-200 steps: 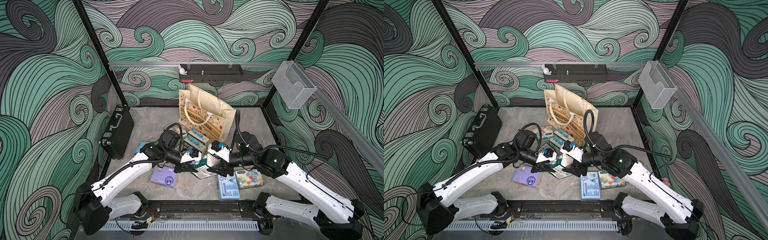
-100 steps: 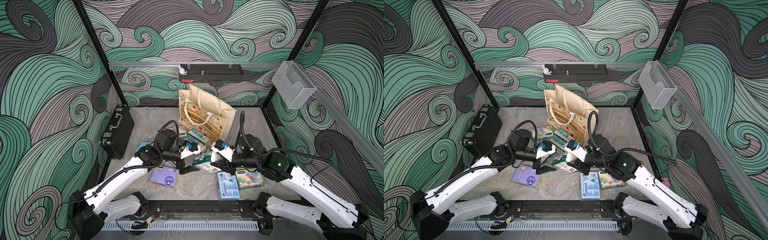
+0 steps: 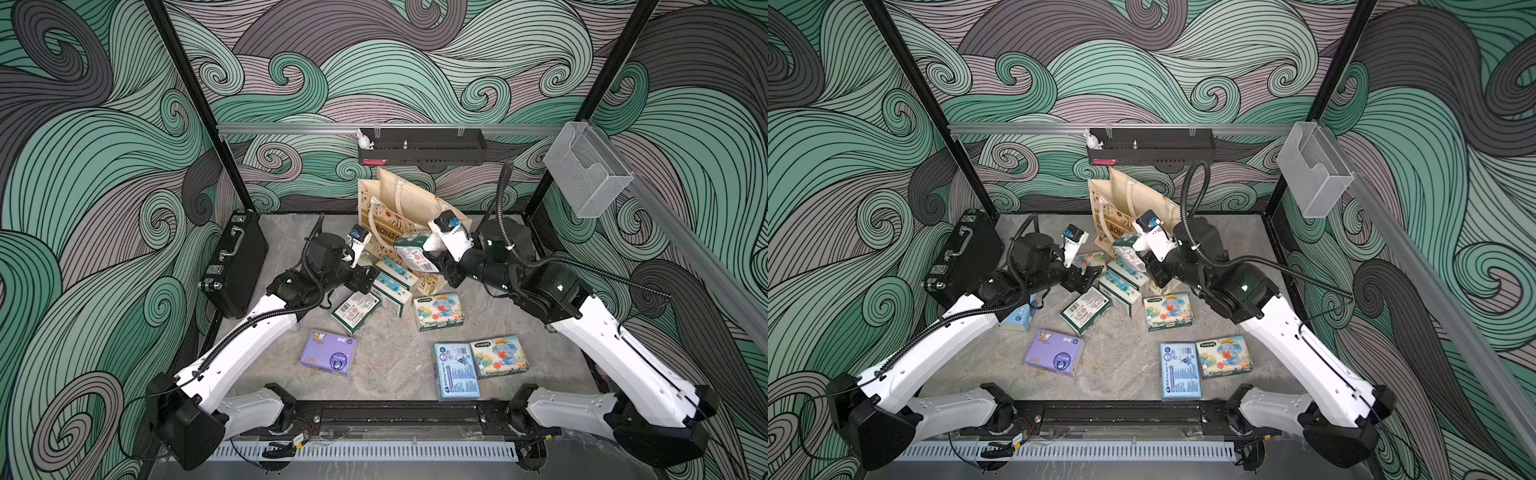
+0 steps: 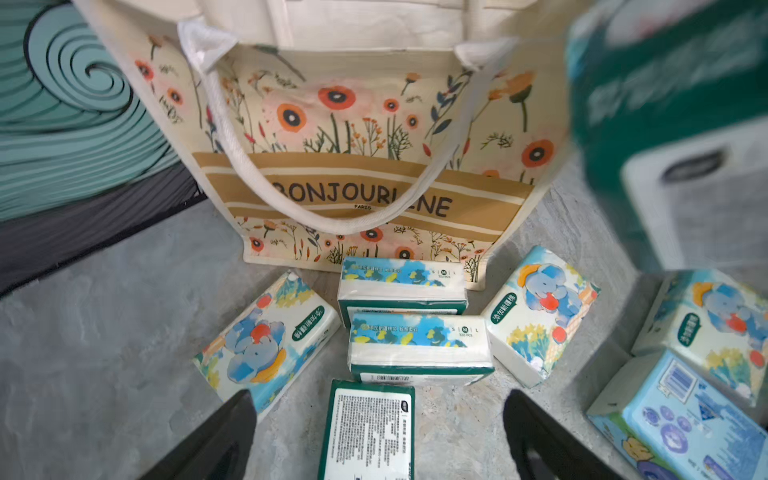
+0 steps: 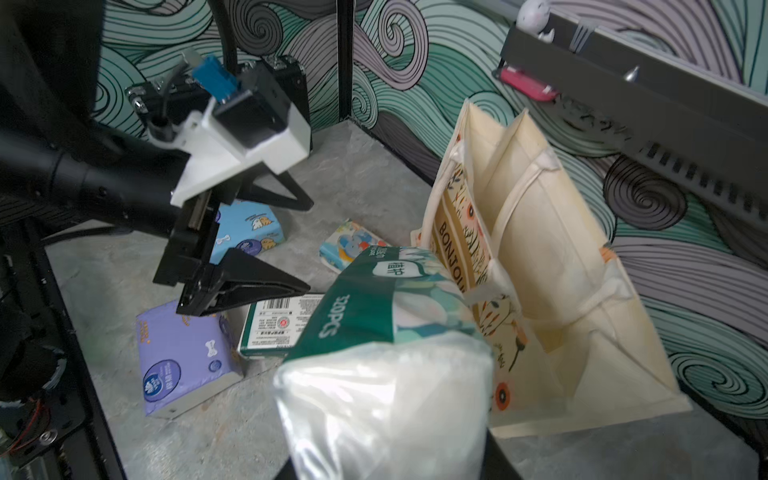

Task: Put tissues into the canvas bag
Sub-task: Place the pack of facial tissues in the canvas bag.

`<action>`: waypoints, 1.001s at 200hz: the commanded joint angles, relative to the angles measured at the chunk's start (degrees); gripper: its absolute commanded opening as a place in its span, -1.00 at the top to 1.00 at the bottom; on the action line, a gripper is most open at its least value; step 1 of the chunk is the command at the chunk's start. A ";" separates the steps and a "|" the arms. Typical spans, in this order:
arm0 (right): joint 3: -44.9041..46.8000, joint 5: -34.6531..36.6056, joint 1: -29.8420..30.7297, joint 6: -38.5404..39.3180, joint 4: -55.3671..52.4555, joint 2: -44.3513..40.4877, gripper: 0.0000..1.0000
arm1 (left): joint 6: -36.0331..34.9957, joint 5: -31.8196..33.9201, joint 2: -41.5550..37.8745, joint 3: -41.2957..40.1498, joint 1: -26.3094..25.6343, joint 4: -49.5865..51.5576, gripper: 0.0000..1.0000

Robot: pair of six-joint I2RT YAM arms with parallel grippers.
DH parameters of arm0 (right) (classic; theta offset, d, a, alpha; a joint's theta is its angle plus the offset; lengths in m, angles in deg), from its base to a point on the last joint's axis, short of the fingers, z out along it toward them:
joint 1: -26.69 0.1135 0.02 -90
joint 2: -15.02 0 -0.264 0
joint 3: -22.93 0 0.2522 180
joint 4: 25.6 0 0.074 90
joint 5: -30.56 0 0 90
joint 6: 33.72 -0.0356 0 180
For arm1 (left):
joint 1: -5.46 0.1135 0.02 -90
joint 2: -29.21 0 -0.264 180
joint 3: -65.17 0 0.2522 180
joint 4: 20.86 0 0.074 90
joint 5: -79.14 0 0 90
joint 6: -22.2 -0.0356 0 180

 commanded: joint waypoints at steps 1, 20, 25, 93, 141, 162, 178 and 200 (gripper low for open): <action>-6.22 3.30 -0.99 4.89 4.84 4.67 0.33 | 7.14 -3.93 0.39 4.99 3.12 3.26 -0.81; -9.54 3.93 -1.68 7.66 10.34 10.05 0.34 | 7.74 -6.31 0.88 5.39 3.64 2.65 -0.76; -10.25 3.96 -2.02 8.41 11.92 11.40 0.35 | 7.75 -6.59 0.69 4.54 3.72 1.34 -0.76; -25.79 5.65 -7.41 13.62 12.88 32.11 0.37 | 12.19 -15.86 -0.06 -1.88 10.11 -5.39 -0.73; -36.87 3.29 -8.01 13.55 7.15 42.15 0.25 | 14.40 -24.93 -0.23 -4.01 12.96 -9.55 -0.72; -41.07 1.78 -8.61 11.86 4.36 44.84 -0.63 | 14.84 -25.24 -0.57 -4.24 13.78 -9.62 -0.72; -43.06 1.63 -8.72 10.26 2.31 45.19 -0.89 | 14.77 -25.34 -0.97 -4.43 14.02 -9.83 -0.72; -43.06 0.94 -8.82 7.69 1.24 43.03 -0.94 | 14.70 -25.42 -0.95 -4.53 14.28 -9.91 -0.72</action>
